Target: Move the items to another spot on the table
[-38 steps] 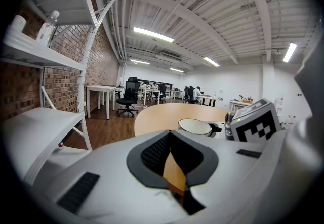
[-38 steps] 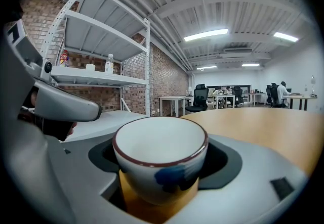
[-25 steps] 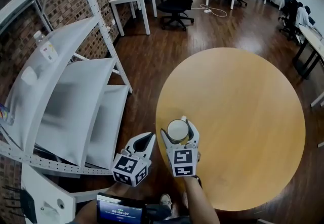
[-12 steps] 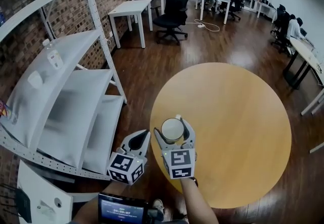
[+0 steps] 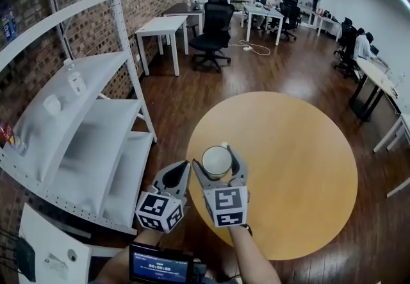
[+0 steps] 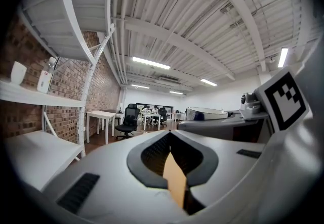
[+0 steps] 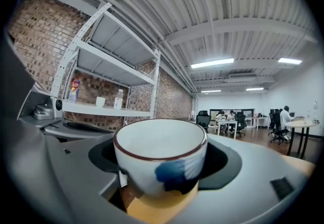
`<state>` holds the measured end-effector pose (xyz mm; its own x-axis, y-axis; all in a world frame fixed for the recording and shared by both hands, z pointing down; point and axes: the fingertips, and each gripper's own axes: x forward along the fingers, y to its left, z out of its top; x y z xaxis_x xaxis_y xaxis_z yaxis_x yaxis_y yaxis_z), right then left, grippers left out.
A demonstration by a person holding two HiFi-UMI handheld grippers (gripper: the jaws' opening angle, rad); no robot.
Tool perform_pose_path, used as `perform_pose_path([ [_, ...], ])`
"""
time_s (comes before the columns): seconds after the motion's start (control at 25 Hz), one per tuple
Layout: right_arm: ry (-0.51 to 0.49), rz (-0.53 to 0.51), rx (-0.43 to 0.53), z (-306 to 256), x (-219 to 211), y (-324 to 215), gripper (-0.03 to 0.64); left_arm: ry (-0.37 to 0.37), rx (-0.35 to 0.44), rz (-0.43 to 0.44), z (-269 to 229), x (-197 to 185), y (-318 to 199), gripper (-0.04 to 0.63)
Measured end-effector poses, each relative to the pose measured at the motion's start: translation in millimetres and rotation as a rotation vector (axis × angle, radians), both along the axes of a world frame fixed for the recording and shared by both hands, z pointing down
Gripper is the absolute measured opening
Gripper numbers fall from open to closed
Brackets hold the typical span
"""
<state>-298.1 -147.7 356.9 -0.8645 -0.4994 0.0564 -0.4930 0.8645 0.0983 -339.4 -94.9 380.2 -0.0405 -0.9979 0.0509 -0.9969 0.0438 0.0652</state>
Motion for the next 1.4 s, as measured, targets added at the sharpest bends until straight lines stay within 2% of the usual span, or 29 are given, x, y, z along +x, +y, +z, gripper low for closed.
perform_pose_path([
  [0.44,-0.006,0.027,0.001,-10.1,9.8,11.4,0.397,-0.002,0.019,0.008,-14.5,6.3,11.5,0.002],
  [0.72,-0.015,0.086,-0.027,-11.4,35.4,5.7,0.397,-0.005,0.029,0.075,-17.0,27.9,3.1,0.002],
  [1.0,-0.012,0.184,-0.019,-11.8,93.4,-12.9,0.397,-0.018,0.034,0.187,-19.0,84.5,-21.7,0.002],
  [1.4,-0.015,0.318,-0.011,-10.5,204.5,-52.1,0.397,-0.035,0.033,0.300,-18.7,182.7,-64.7,0.002],
])
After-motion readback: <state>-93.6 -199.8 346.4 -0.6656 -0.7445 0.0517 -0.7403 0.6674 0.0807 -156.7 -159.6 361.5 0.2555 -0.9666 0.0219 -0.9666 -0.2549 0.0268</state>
